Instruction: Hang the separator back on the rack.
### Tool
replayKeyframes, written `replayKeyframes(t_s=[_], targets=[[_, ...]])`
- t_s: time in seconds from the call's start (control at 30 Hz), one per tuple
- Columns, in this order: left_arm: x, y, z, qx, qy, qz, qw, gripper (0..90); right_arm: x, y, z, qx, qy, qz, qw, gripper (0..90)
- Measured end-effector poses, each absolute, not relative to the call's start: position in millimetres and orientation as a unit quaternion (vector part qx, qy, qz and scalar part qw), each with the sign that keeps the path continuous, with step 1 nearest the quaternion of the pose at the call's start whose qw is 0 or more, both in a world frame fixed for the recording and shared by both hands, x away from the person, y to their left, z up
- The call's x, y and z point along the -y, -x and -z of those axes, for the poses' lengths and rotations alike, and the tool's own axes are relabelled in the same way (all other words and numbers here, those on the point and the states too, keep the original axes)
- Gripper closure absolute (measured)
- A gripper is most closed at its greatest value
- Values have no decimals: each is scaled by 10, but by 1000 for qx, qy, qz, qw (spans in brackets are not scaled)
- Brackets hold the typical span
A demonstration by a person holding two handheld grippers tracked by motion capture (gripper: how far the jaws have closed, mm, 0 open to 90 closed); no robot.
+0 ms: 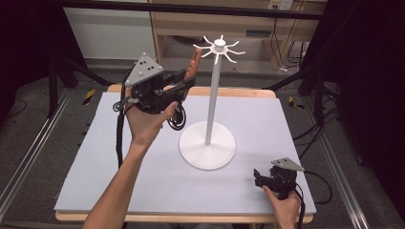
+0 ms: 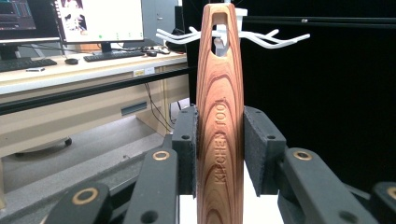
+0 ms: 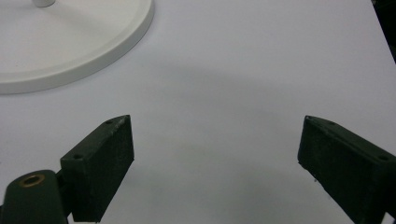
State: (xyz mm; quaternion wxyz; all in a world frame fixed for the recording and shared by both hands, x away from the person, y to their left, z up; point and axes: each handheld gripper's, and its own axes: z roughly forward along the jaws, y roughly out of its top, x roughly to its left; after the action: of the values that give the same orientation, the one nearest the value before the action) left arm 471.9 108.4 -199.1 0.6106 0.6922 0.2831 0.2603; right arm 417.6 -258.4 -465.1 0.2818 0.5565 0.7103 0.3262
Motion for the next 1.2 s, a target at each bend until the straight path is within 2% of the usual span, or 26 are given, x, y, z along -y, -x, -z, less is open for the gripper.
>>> replayKeyframes(t_s=[1.2], targets=[[-938, -4864, 2136, -285, -699, -253, 605, 672, 2579, -4184, 4657, -712, -555, -326, 280, 110]])
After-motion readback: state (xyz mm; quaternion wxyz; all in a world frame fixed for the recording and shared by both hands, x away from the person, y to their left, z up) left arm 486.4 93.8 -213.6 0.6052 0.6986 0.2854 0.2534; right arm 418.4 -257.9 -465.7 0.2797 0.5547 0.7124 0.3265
